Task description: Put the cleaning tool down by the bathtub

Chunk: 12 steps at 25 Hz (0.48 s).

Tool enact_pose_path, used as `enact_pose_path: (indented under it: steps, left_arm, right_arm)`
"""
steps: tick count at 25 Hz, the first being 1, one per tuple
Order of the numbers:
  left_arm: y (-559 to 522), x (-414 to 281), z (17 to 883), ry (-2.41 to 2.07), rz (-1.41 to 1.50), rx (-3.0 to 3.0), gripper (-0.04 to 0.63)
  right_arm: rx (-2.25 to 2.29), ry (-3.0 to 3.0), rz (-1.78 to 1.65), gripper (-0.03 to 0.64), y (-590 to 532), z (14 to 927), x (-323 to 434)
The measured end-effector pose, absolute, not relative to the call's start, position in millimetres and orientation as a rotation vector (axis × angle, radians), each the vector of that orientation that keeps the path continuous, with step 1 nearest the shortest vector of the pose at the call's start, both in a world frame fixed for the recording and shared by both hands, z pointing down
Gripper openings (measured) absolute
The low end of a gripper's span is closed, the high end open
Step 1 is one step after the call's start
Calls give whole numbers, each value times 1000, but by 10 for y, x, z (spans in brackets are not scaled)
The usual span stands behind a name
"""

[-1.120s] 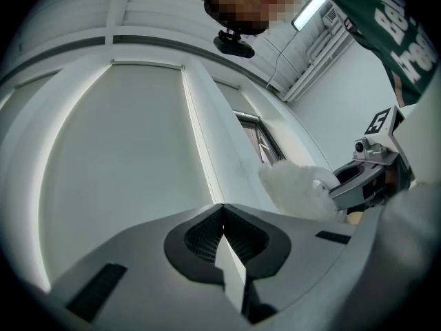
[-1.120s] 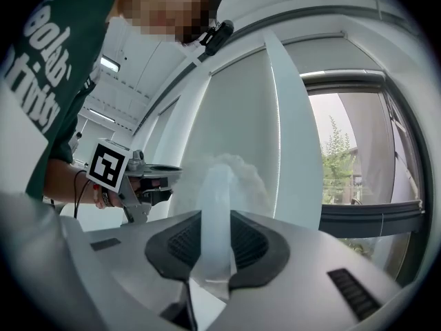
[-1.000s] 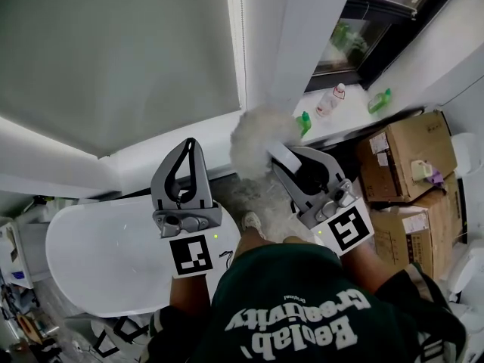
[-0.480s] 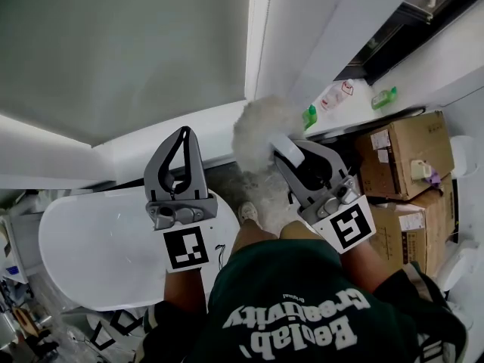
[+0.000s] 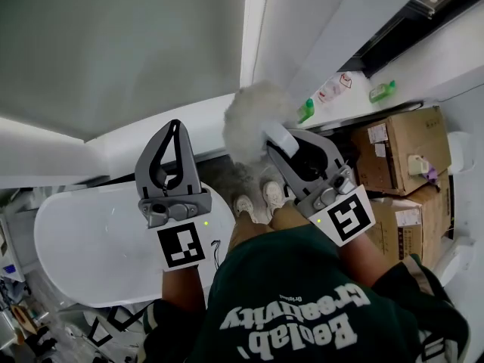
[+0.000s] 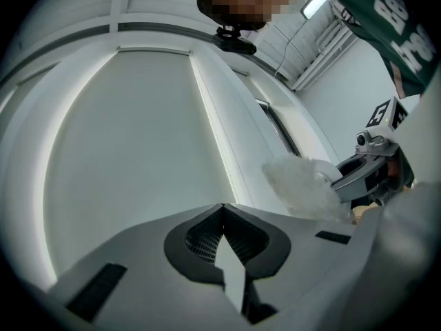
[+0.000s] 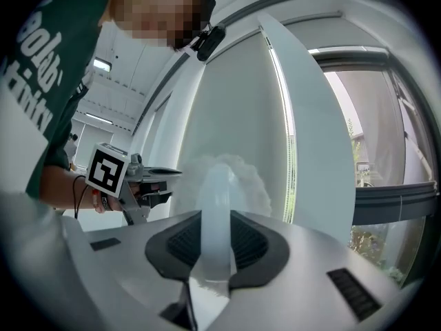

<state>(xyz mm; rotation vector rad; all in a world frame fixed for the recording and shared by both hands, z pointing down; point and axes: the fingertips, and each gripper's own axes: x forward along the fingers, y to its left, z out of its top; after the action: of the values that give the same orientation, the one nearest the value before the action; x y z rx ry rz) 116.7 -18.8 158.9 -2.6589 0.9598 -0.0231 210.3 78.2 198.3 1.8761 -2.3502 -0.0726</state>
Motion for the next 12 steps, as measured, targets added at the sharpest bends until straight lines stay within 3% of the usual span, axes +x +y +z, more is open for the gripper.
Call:
enact_pose_path:
  steps: [12]
  left_arm:
    - [-274, 1153, 1541, 1150, -115, -2568, 8]
  right_arm:
    - [1690, -2472, -189, 92, 406, 1871, 2187]
